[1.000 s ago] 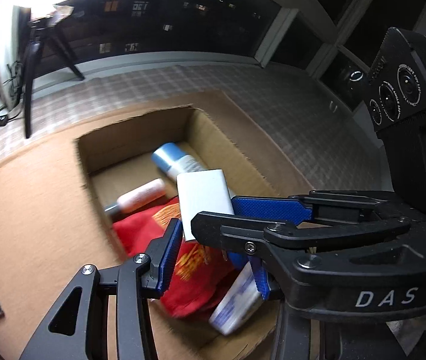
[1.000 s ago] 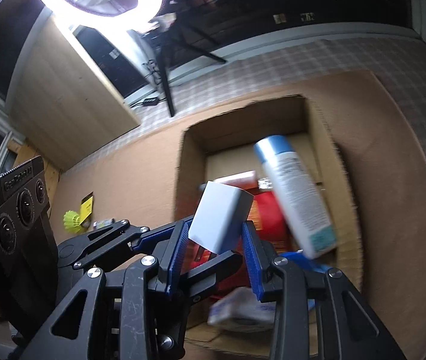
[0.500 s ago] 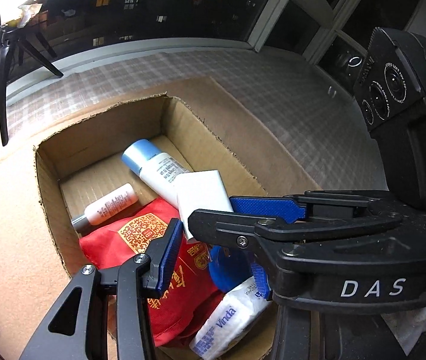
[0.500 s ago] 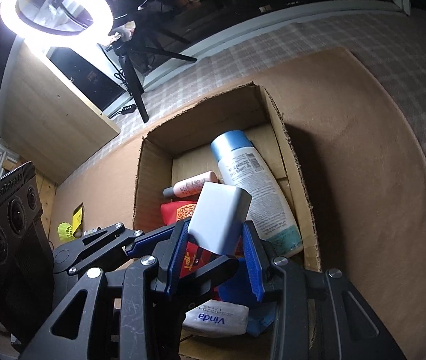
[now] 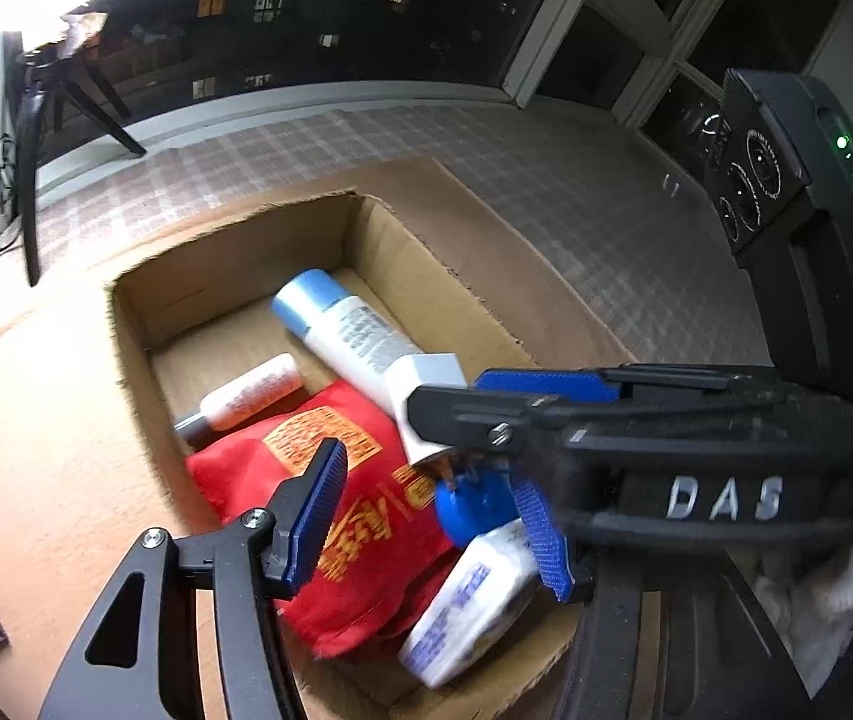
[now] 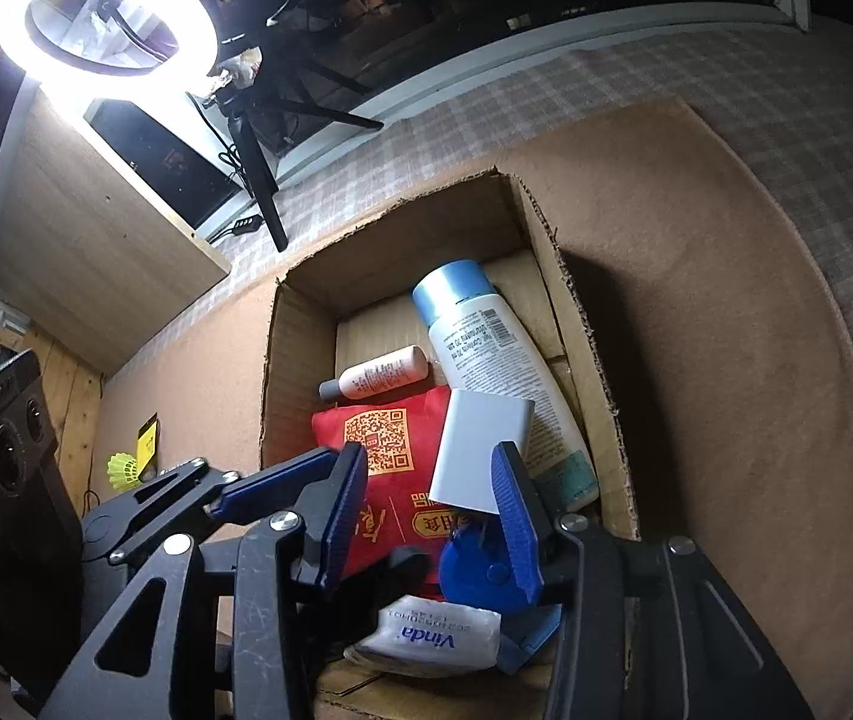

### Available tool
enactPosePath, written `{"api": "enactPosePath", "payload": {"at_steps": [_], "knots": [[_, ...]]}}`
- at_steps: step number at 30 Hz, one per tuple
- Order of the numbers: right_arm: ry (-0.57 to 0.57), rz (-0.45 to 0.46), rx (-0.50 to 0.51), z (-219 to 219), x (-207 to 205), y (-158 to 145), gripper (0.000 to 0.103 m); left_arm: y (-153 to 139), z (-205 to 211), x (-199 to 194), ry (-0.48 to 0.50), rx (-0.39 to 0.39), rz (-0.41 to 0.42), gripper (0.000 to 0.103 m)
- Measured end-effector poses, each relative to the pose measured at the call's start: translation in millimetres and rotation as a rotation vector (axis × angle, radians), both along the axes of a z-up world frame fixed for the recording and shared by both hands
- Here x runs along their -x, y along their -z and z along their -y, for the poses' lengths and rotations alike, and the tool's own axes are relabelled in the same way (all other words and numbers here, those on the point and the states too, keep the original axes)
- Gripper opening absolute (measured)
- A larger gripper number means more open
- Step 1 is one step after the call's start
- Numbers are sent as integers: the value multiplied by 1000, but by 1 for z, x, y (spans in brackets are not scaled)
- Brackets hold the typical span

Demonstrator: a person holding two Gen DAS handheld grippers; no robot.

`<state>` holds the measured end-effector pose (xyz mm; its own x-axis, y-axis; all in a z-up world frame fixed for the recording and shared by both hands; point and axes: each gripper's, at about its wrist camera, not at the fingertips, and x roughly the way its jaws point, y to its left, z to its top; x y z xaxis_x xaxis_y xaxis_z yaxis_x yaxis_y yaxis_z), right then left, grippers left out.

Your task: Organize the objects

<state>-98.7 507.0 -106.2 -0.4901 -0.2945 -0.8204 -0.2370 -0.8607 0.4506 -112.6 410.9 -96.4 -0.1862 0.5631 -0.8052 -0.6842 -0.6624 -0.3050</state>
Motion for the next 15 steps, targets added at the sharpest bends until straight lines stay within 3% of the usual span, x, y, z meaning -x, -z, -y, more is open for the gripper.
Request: {"api": "enactPosePath", "payload": {"at_steps": [7, 15], "knots": [[-15, -38, -50, 16, -7, -20, 43, -15, 58, 0, -87, -21, -26, 60], [-100, -97, -83, 67, -3, -32, 45, -18, 169, 2, -263, -24, -23, 60]]}}
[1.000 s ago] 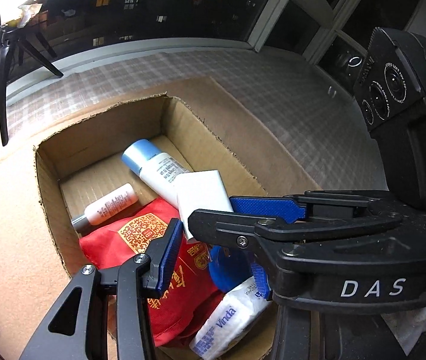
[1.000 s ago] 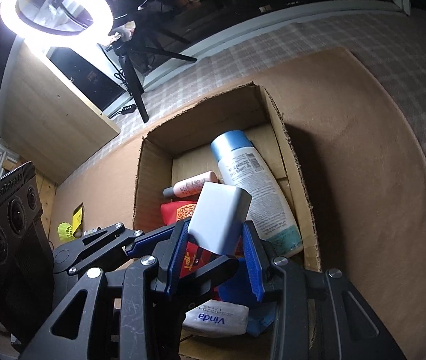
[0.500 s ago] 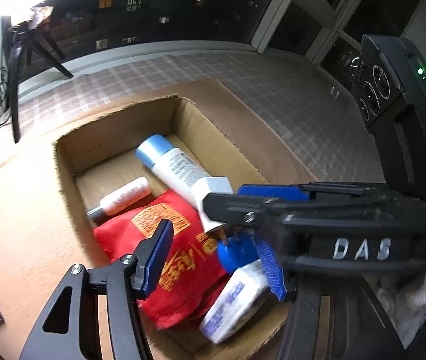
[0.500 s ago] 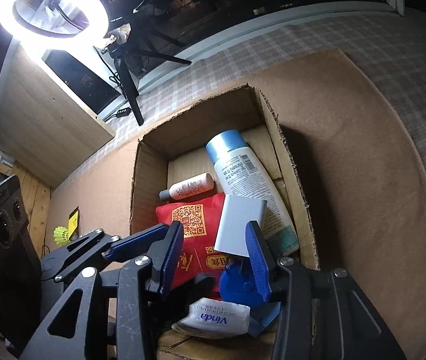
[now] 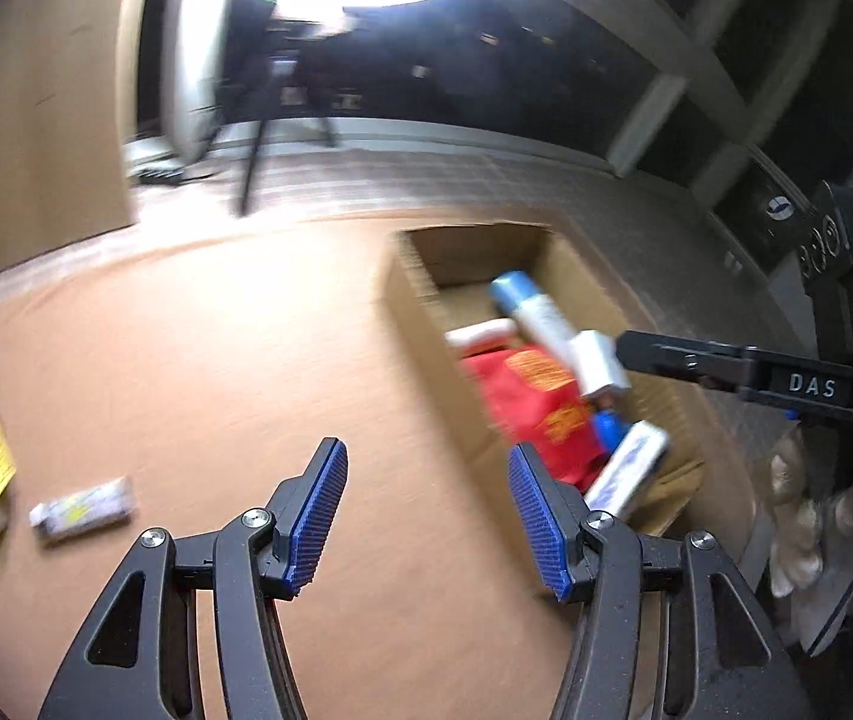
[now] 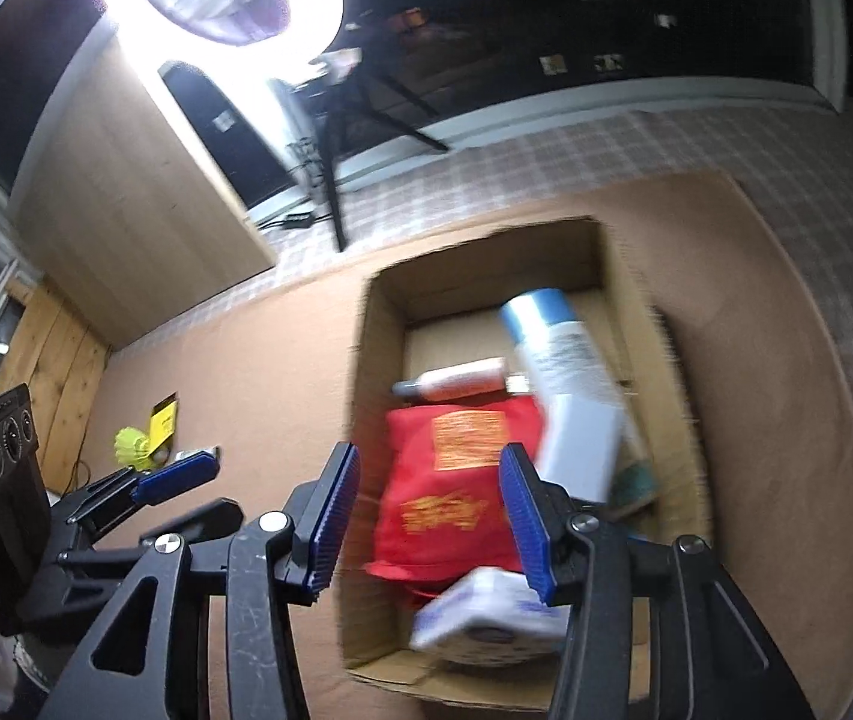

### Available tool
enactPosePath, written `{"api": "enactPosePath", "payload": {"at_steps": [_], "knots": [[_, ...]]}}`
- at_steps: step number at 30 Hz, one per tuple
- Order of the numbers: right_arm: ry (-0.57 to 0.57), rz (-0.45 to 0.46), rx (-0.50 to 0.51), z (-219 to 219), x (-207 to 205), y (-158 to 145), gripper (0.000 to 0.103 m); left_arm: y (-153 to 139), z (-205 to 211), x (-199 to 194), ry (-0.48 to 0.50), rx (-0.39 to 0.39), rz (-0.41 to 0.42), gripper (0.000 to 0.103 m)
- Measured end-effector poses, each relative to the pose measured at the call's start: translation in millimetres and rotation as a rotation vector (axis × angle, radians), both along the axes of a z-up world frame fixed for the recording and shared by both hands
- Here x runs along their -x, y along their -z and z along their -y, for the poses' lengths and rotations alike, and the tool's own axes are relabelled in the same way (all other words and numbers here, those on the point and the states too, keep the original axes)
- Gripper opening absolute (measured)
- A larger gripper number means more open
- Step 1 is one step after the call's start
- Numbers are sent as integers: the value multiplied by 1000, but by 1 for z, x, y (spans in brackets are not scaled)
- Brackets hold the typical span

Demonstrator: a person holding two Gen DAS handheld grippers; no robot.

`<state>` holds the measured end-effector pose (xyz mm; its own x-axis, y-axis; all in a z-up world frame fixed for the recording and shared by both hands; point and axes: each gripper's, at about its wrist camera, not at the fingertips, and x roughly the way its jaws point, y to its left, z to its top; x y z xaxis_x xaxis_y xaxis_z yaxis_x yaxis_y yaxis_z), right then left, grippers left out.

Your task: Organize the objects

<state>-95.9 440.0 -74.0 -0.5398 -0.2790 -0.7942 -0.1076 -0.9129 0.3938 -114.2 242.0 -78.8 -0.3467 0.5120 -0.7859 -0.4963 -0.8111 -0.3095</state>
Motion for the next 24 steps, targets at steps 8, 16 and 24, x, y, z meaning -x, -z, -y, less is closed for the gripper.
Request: {"api": "enactPosePath", "payload": {"at_steps": [8, 16, 24], "knots": [[-116, -37, -13, 72, 21, 1, 45, 6, 113, -6, -158, 35, 8, 60], [-207, -4, -11, 139, 45, 13, 45, 16, 216, -3, -317, 39, 36, 60], [-263, 51, 19, 190, 61, 27, 45, 25, 286, 17, -417, 35, 42, 60]]}}
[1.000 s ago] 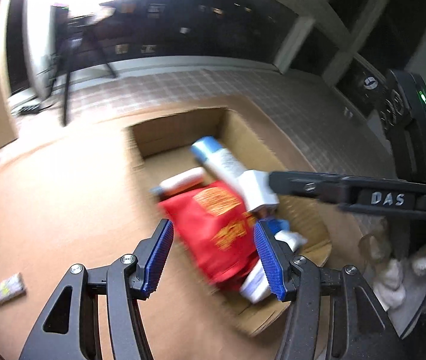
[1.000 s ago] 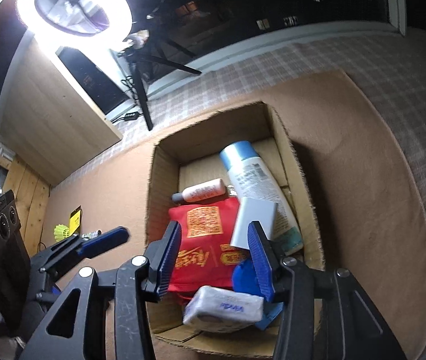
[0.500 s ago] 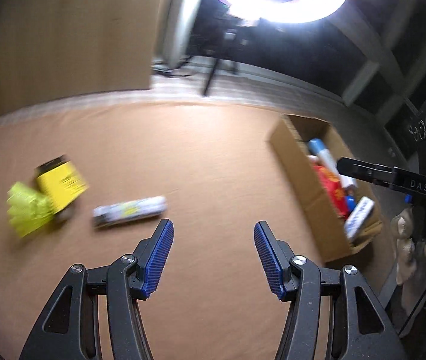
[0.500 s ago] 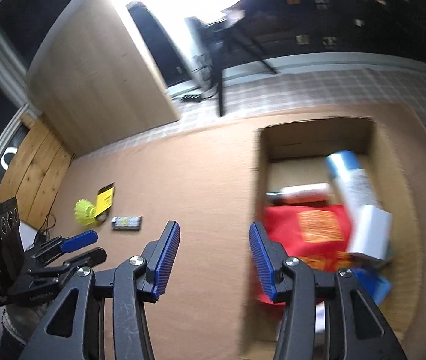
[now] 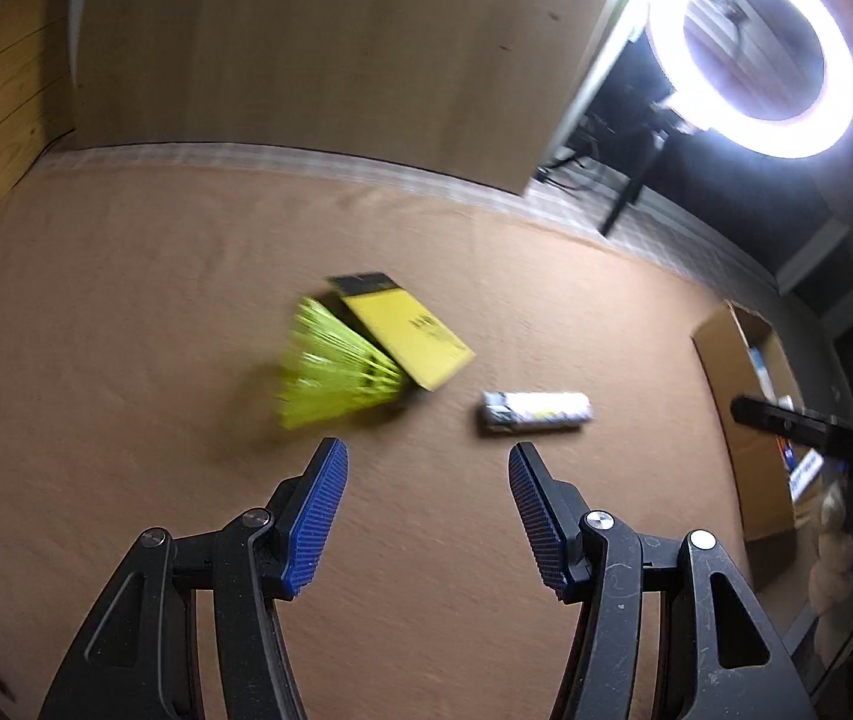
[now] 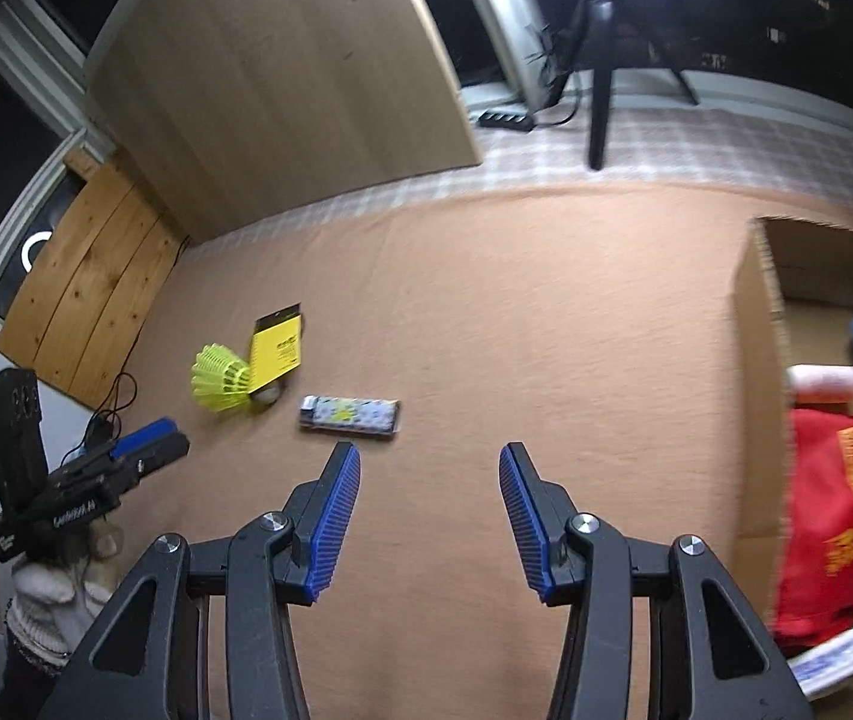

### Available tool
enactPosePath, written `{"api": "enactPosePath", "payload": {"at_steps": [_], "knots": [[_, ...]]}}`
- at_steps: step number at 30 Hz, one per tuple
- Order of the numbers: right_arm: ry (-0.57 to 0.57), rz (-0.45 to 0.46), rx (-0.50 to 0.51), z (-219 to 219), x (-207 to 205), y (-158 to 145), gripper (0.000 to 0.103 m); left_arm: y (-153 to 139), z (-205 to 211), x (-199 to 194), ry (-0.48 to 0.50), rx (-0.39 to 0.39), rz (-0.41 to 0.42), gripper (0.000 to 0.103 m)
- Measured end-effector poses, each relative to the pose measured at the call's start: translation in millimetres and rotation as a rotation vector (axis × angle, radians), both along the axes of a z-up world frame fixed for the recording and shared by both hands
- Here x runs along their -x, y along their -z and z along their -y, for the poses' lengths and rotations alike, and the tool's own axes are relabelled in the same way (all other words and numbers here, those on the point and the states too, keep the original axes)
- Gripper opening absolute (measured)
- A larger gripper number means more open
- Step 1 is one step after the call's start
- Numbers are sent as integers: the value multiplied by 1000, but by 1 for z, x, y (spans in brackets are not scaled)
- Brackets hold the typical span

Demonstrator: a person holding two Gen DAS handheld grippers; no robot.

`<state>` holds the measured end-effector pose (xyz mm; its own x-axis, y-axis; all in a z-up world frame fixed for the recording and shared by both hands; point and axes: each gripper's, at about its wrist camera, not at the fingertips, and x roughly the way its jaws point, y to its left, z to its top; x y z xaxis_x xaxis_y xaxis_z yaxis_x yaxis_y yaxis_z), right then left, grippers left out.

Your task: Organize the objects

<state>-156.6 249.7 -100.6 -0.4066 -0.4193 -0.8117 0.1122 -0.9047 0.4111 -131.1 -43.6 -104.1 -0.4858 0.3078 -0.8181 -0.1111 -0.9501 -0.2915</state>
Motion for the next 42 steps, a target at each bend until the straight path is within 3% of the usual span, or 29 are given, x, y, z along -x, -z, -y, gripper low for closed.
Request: {"api": "enactPosePath", "payload": {"at_steps": [10, 15, 17, 23, 34, 42], "knots": [[-23, 19, -8, 31, -1, 2, 45, 20, 24, 42, -14, -45, 19, 55], [-16, 27, -8, 33, -3, 2, 45, 37, 19, 52, 30, -60, 61, 33], [-15, 29, -10, 33, -4, 3, 45, 41, 13, 50, 52, -53, 58, 14], [-28, 44, -3, 36, -4, 7, 45, 42, 0, 38, 83, -77, 59, 3], [-41, 72, 18, 34, -15, 19, 45, 51, -35, -8, 99, -135, 99, 2], [-35, 89, 28, 27, -23, 26, 45, 44, -82, -44, 184, -149, 100, 2]]}}
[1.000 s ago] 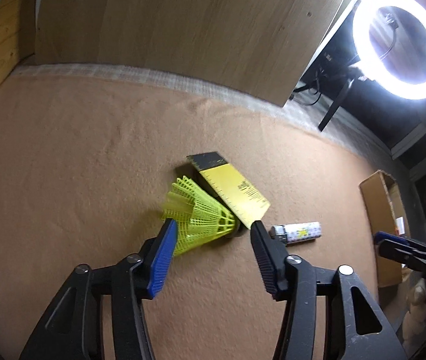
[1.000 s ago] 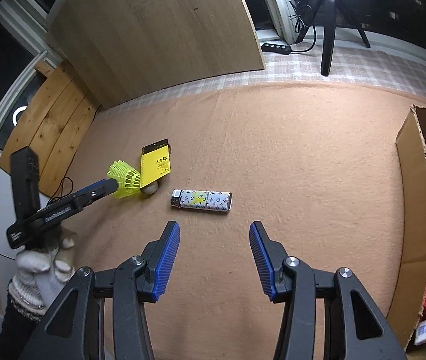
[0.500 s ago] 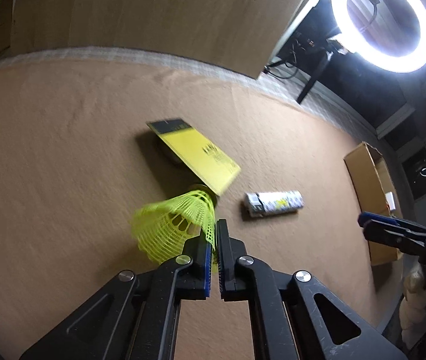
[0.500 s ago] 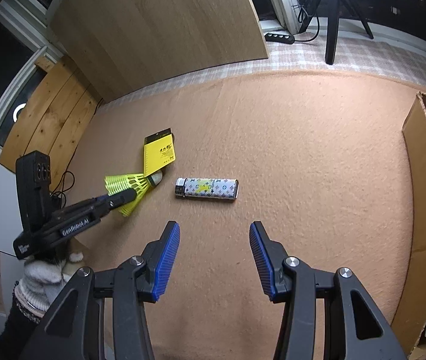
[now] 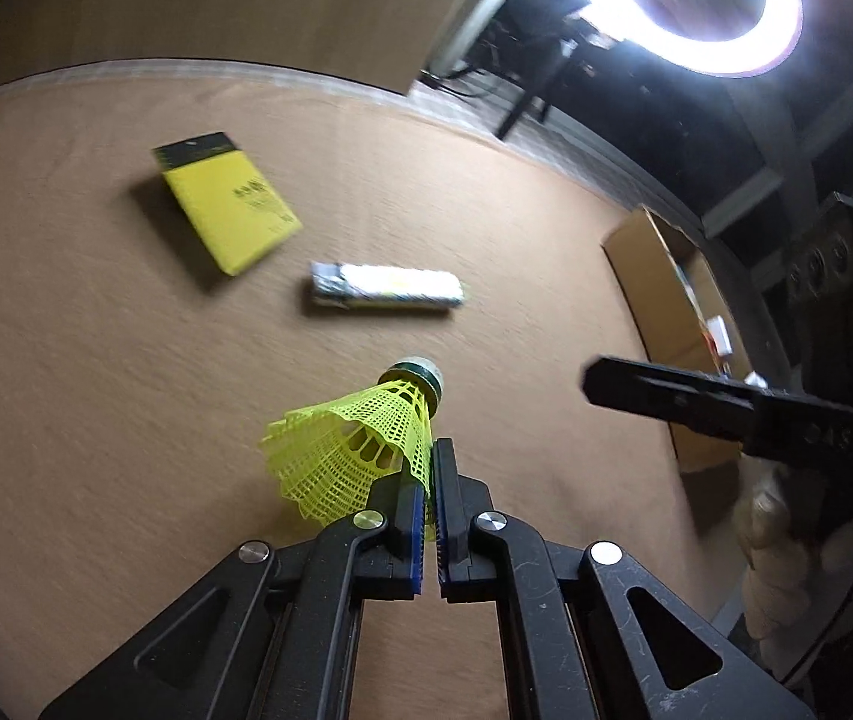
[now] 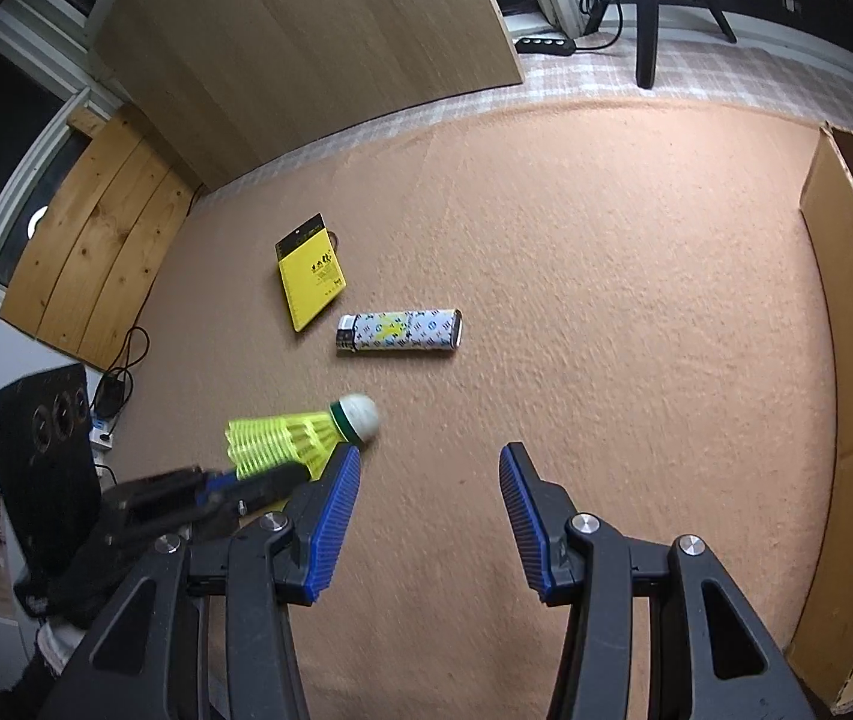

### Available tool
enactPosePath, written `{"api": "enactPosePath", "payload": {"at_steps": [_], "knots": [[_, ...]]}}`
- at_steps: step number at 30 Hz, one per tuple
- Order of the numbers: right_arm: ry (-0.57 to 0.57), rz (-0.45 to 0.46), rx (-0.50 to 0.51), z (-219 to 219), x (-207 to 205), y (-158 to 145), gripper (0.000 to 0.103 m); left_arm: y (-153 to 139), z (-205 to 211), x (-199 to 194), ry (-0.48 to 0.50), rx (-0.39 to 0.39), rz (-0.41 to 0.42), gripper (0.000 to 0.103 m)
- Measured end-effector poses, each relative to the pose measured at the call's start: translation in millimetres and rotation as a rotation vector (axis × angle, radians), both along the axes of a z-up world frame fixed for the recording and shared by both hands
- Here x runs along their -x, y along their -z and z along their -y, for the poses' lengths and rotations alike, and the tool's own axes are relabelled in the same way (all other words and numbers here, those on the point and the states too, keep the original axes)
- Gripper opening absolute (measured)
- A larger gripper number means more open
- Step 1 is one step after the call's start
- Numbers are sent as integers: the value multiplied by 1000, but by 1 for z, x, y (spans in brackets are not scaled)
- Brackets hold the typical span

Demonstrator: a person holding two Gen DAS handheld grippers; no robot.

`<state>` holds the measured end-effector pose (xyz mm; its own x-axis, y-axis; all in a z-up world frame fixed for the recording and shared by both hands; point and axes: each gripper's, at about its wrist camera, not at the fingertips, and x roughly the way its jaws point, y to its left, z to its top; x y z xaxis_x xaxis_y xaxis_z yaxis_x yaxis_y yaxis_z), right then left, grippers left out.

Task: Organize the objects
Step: 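Grasp the yellow-green shuttlecock by its skirt with the left tool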

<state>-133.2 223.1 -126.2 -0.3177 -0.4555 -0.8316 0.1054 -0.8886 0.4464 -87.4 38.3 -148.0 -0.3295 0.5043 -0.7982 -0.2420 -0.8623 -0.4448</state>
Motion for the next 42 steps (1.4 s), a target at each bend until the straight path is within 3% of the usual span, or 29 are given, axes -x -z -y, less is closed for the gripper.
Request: {"api": "enactPosePath", "payload": {"at_steps": [3, 5, 7, 14, 21, 29, 36, 42], "knots": [[3, 5, 3, -2, -4, 2, 45, 0, -10, -8, 41, 5, 20, 5], [5, 8, 7, -3, -6, 2, 45, -3, -13, -12, 55, 24, 29, 29], [8, 10, 9, -4, -7, 3, 45, -8, -12, -17, 66, 32, 24, 39], [15, 29, 21, -5, -12, 7, 45, -41, 11, -13, 25, 8, -36, 39], [33, 68, 59, -1, -14, 14, 45, -38, 30, 24, -21, 10, -26, 39], [52, 110, 119, 6, -9, 23, 45, -2, 26, 37, 65, -20, 95, 39], [51, 154, 152, 15, -2, 34, 45, 2, 7, 20, 168, -24, 94, 39], [49, 181, 164, 17, 0, 42, 45, 4, 3, 11, 191, -25, 103, 42]]}}
